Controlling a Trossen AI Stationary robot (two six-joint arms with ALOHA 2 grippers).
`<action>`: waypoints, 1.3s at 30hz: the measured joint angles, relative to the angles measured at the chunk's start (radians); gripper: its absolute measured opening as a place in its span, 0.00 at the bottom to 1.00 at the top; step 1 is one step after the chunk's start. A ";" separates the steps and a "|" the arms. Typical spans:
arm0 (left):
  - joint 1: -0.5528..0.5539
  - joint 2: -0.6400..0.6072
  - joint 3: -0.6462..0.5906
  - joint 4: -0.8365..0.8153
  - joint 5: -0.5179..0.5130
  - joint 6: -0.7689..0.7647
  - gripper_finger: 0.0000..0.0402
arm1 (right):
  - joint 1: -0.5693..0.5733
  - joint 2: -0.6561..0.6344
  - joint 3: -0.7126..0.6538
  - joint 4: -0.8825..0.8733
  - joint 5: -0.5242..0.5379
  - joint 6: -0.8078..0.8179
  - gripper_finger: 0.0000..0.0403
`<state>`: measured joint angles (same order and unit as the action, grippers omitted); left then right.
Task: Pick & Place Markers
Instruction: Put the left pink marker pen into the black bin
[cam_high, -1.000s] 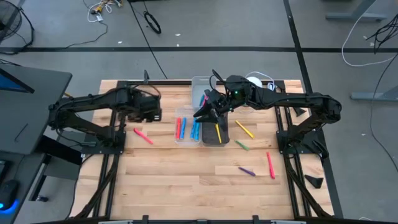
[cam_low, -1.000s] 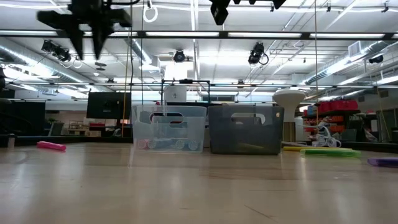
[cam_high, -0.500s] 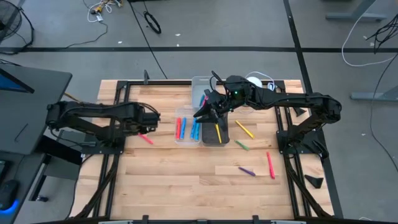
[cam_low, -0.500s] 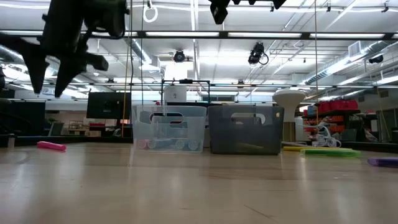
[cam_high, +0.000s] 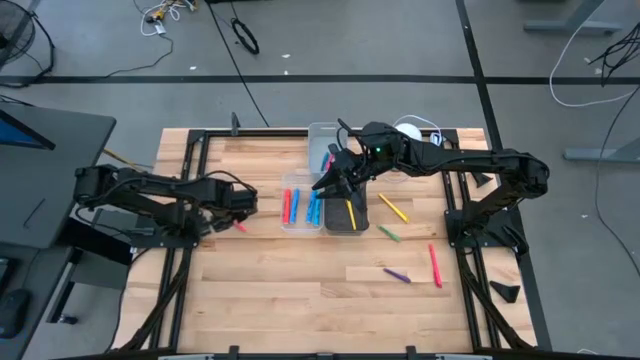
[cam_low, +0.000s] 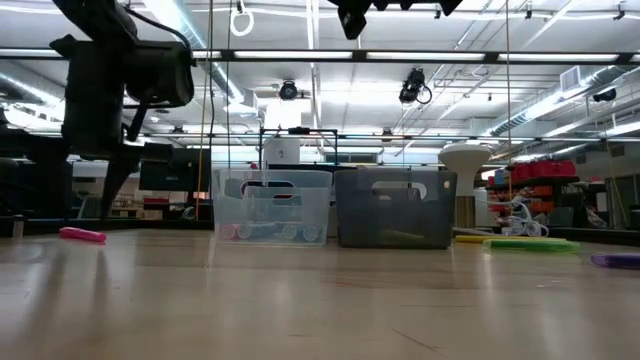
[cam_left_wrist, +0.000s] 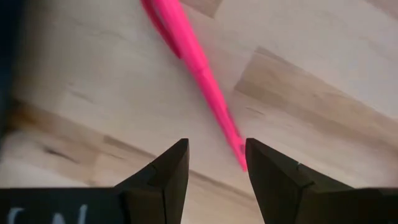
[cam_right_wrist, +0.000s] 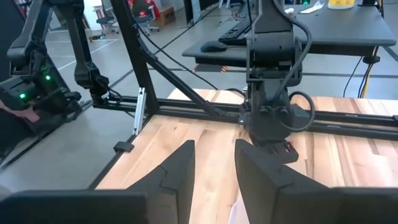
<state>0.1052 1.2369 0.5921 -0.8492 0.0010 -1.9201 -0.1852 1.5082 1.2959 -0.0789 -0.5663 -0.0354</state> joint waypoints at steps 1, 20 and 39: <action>0.000 0.000 0.000 0.008 -0.010 -0.014 0.41 | 0.000 0.000 0.000 0.000 0.000 -0.007 0.28; 0.045 0.156 0.003 0.055 -0.037 -0.048 0.41 | -0.002 0.000 0.000 -0.033 0.000 -0.036 0.28; 0.043 0.147 -0.002 0.117 -0.031 0.135 0.06 | -0.002 0.000 0.000 -0.042 0.000 -0.056 0.28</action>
<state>0.1482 1.3843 0.5897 -0.7326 -0.0304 -1.7854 -0.1867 1.5085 1.2961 -0.1205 -0.5663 -0.0914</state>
